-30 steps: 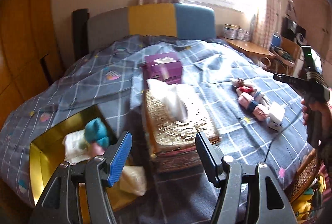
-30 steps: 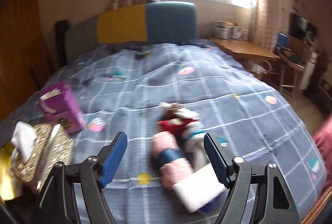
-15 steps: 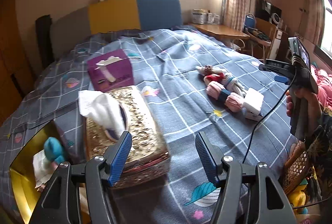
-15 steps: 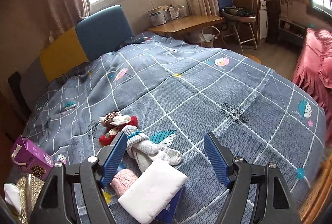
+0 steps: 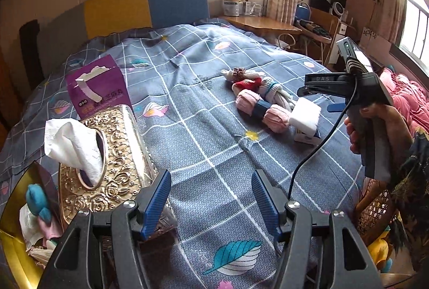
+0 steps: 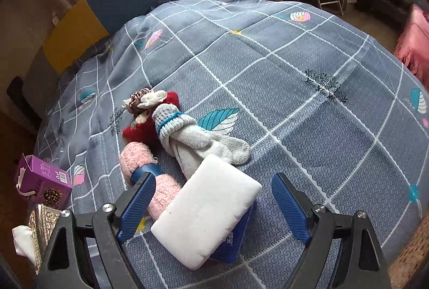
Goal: Organize soft objects
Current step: 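Grasp the white sponge with the right gripper and lift it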
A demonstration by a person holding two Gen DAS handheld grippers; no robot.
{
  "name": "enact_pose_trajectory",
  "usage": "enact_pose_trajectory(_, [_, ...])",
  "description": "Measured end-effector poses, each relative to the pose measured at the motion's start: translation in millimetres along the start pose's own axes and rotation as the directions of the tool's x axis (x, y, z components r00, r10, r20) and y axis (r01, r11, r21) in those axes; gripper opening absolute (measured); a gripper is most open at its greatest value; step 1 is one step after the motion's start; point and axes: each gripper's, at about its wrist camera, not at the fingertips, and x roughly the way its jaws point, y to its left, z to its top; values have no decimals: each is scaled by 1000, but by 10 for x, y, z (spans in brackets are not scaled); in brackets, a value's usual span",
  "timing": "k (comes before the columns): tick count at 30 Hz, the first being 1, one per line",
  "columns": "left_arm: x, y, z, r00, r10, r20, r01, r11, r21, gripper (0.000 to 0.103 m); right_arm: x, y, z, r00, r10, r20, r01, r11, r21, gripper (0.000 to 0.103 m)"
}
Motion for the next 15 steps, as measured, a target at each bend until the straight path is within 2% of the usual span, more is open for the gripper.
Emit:
enact_pose_trajectory(5, [36,-2,-38,1000,-23,-10,23,1000,-8,63,65,20,-64,998,-36,-45,38,999,37,91])
enact_pose_trajectory(9, [23,-3,-61,999,-37,-11,37,999,-8,63,141,144,-62,994,-89,-56,91,995,44,91])
enact_pose_trajectory(11, [3,-2,-66,999,-41,-7,41,999,-9,63,187,246,-61,988,-144,-61,145,989,13,91])
enact_pose_trajectory(15, [-42,6,-77,999,-48,6,48,999,-9,63,262,390,-117,969,-236,-77,229,969,-89,74])
